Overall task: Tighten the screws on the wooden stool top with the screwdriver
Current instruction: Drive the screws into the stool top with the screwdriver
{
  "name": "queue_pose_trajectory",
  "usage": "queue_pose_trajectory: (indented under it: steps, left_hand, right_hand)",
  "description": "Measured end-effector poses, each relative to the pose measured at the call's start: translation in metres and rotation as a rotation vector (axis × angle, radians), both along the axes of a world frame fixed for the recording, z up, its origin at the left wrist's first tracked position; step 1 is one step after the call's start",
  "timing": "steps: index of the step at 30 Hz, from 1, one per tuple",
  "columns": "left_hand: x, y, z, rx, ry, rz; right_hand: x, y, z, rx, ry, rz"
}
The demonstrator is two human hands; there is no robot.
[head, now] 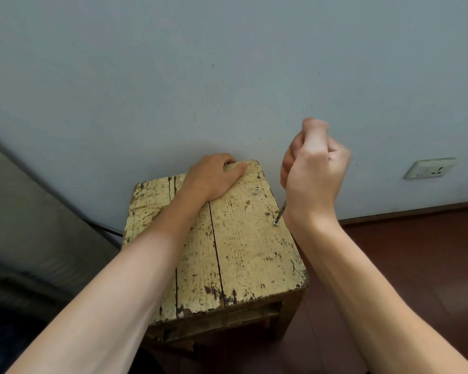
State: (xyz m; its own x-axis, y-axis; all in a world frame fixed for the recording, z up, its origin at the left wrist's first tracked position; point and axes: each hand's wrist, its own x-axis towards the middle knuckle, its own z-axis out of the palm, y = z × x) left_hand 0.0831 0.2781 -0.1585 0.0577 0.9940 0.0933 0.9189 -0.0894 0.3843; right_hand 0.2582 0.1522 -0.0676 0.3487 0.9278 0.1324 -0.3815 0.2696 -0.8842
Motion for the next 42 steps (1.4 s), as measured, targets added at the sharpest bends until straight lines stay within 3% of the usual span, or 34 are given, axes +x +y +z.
queue_pose_trajectory:
  steps: [8, 13, 17, 21, 23, 28, 35, 39, 42]
  left_hand:
    - [0.003, -0.002, 0.004, 0.017, 0.014, 0.017]
    - [0.003, -0.008, 0.008, -0.075, -0.062, -0.051]
    - [0.005, -0.007, 0.009, 0.0, 0.023, -0.005]
    - [0.001, -0.001, 0.002, 0.0, 0.026, 0.001]
    - [0.001, 0.0, 0.0, 0.002, 0.026, 0.006]
    - [0.0, 0.0, 0.001, 0.011, 0.024, 0.01]
    - [0.003, -0.005, 0.005, -0.008, 0.043, -0.007]
    - [0.002, -0.003, 0.005, 0.015, 0.034, -0.002]
    - [0.002, -0.002, 0.002, 0.021, 0.025, 0.0]
  right_hand:
    - [0.026, 0.024, 0.001, 0.141, -0.36, 0.465]
    - [0.031, 0.021, 0.002, 0.177, -0.23, 0.843]
    - [0.023, 0.017, 0.002, 0.12, -0.189, 0.696]
    - [0.001, 0.007, -0.003, 0.08, -0.074, 0.114]
    - [-0.009, 0.0, -0.006, 0.104, -0.077, -0.047]
    - [0.003, 0.013, 0.0, 0.074, -0.272, 0.155]
    - [0.048, 0.028, 0.005, 0.203, -0.24, 0.934]
    - [0.039, 0.027, 0.003, 0.202, -0.276, 0.868]
    - [0.023, 0.023, 0.003, 0.131, -0.17, 0.539]
